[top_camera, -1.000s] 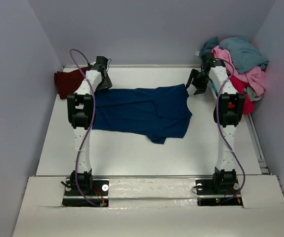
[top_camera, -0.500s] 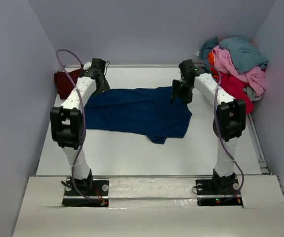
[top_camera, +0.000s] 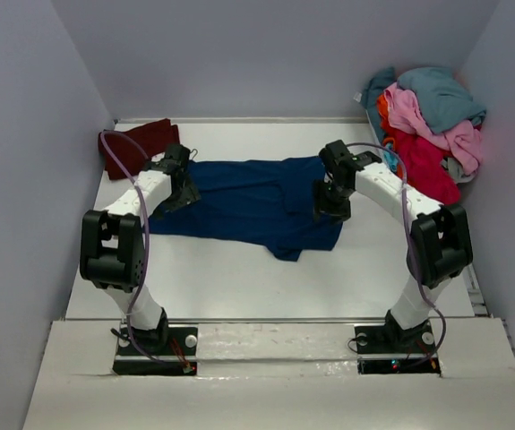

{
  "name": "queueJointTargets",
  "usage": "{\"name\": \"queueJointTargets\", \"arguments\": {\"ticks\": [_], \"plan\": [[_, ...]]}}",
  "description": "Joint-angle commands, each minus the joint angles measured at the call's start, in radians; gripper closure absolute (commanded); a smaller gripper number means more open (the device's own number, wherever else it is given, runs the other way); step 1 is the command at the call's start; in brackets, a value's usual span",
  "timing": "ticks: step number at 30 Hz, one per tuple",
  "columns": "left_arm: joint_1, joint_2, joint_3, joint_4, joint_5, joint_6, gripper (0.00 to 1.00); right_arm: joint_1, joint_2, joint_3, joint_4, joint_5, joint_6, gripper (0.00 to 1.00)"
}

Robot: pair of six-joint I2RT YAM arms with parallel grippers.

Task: Fold and stack the t-shirts
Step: Grap the side of the flattened tshirt closest away from the robot with both arms

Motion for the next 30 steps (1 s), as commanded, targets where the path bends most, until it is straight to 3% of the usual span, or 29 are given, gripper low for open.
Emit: {"name": "queueJointTargets", "arguments": {"ticks": [1,9,25,30], "plan": [[-0.003,-0.071,-0.041,0.041,-0.011,-0.036,0.05,0.080,-0.038,-0.068,0.038,-0.040,0.001,0.42],[-0.003,-0.062,-0.026,0.038,-0.026,-0.030,0.05,0.230,-0.015,-0.131,0.086,-0.097,0.065,0.43],[-0.003,-0.054,-0.020,0.058,-0.020,-0.004,0.05,0.302,0.039,-0.275,0.224,-0.162,0.131,0.45],[-0.003,-0.060,-0.026,0.066,-0.009,0.003,0.05,0.321,0.087,-0.247,0.262,-0.137,0.155,0.47]]}}
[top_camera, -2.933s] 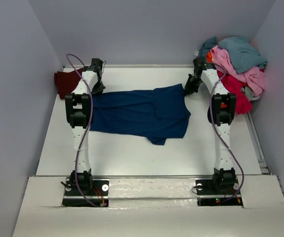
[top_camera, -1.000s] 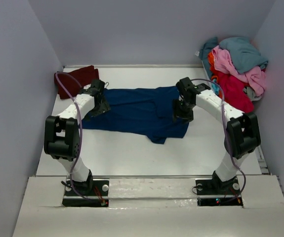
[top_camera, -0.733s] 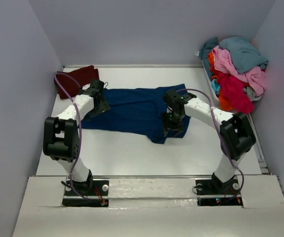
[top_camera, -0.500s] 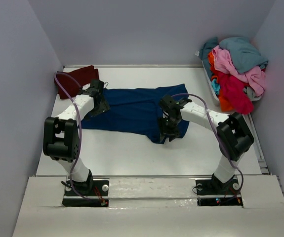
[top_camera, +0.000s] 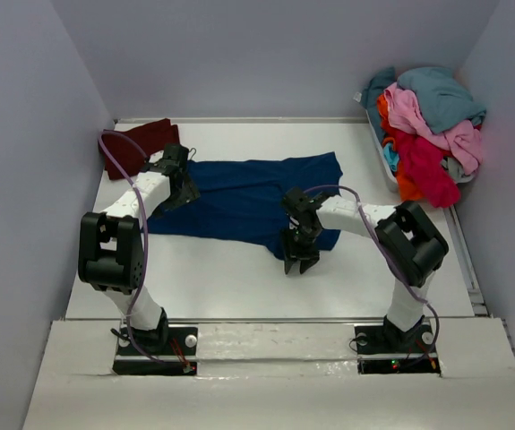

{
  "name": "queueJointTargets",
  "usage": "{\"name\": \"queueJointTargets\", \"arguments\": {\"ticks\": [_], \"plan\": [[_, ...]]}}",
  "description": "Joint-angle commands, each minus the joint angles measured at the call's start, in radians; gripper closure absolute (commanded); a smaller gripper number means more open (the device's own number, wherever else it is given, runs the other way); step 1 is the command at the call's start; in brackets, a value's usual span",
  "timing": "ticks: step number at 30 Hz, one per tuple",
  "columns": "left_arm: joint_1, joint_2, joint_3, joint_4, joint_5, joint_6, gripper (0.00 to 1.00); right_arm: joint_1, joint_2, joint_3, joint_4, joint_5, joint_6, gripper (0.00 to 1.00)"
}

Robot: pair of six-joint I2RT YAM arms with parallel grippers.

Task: Fold and stack the t-shirts
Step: Grap the side of the flattened tshirt closest away from the robot with both arms

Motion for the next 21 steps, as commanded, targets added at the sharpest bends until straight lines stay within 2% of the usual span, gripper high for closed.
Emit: {"name": "queueJointTargets", "arguments": {"ticks": [1,10,15,21], "plan": [[-0.003,-0.020,0.001,0.018,-0.011,0.015,0.05,0.019,0.032,0.025,0.083,0.029,0.038,0.47],[-0.003,-0.020,0.005,0.021,-0.008,0.027,0.05,0.019,0.085,0.155,0.065,0.082,0.078,0.48],[-0.003,-0.013,0.022,0.015,-0.011,0.035,0.05,0.019,0.062,0.172,0.025,0.109,0.075,0.48],[-0.003,-0.005,0.027,0.013,-0.009,0.041,0.05,0.019,-0.006,0.155,-0.058,0.061,0.057,0.46]]}}
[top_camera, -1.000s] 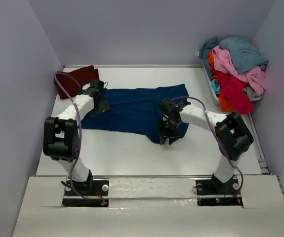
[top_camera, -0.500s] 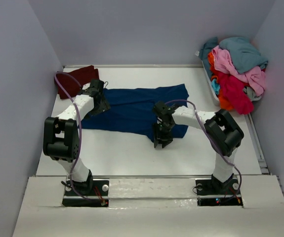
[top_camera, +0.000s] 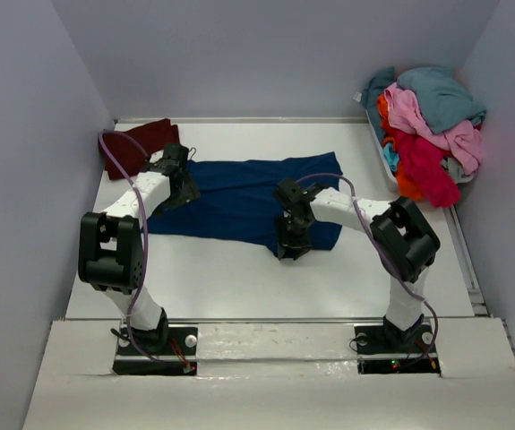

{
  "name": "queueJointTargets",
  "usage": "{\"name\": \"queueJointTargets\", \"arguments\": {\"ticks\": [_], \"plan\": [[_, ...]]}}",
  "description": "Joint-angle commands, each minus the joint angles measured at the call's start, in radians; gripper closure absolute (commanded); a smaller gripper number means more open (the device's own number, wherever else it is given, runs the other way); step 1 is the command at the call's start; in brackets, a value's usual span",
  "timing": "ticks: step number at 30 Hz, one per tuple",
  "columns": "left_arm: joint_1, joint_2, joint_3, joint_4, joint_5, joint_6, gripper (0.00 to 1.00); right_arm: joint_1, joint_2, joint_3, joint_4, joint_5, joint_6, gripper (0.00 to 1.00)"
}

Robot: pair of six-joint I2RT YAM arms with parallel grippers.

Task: Fold and stack the t-shirts
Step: Grap the side of the flattened tshirt closest away from the robot with both arms

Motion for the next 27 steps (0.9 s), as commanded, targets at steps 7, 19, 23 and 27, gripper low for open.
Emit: {"name": "queueJointTargets", "arguments": {"ticks": [7,19,23,27], "plan": [[-0.003,0.001,0.027,0.002,-0.010,0.011,0.05,0.008,-0.176,0.009,-0.119,0.012,-0.008,0.46],[-0.003,0.001,0.047,-0.012,-0.022,0.024,0.05,0.008,-0.088,-0.047,-0.028,0.015,-0.002,0.46],[-0.003,-0.001,0.048,-0.013,-0.025,0.028,0.05,-0.006,-0.091,-0.057,-0.008,0.027,0.014,0.46],[-0.003,0.004,0.045,-0.012,-0.025,0.030,0.05,-0.018,-0.083,-0.062,0.003,0.020,0.015,0.46]]}}
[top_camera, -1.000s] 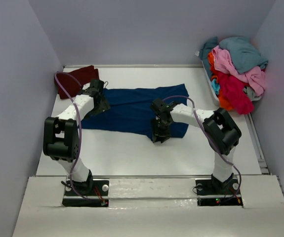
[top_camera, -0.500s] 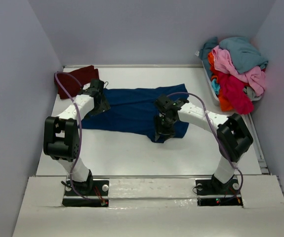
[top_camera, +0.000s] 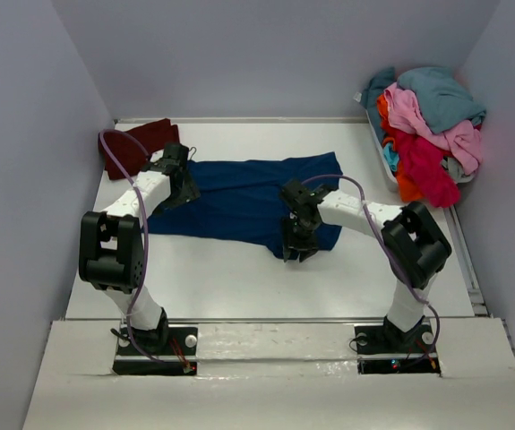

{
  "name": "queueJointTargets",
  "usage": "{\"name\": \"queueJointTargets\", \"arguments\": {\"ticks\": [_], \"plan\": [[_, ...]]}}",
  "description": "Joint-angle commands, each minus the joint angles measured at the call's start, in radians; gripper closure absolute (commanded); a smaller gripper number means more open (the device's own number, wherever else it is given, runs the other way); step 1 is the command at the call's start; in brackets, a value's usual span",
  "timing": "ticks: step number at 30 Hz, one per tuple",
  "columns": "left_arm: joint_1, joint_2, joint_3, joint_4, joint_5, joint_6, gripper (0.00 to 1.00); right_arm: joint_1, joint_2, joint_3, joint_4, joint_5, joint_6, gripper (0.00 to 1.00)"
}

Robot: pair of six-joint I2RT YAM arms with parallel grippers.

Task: Fold and stack the t-shirts
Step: Grap the side of the flattened tshirt closest away from the robot with both arms

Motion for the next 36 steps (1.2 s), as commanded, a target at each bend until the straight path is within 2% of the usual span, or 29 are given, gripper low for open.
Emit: {"name": "queueJointTargets", "arguments": {"ticks": [1,16,19,21,25,28,36], "plan": [[-0.003,0.001,0.039,-0.011,-0.024,0.013,0.05,-0.009,0.011,-0.004,0.049,0.013,0.016,0.46],[-0.003,0.016,0.062,-0.019,-0.027,0.016,0.05,-0.078,0.049,-0.010,0.091,0.009,0.020,0.47],[-0.003,0.022,0.068,-0.020,-0.027,0.016,0.05,-0.078,0.049,-0.004,0.091,0.013,0.023,0.51],[-0.003,0.024,0.069,-0.020,-0.027,0.016,0.05,-0.078,0.052,-0.001,0.092,0.013,0.025,0.62],[-0.003,0.028,0.074,-0.020,-0.026,0.016,0.05,-0.078,0.057,-0.001,0.094,-0.001,0.020,0.72],[-0.003,0.031,0.077,-0.020,-0.027,0.016,0.05,-0.078,0.057,-0.010,0.094,-0.010,0.011,0.91],[-0.003,0.036,0.077,-0.019,-0.027,0.016,0.05,-0.078,-0.015,0.029,0.008,0.018,-0.047,0.93]]}}
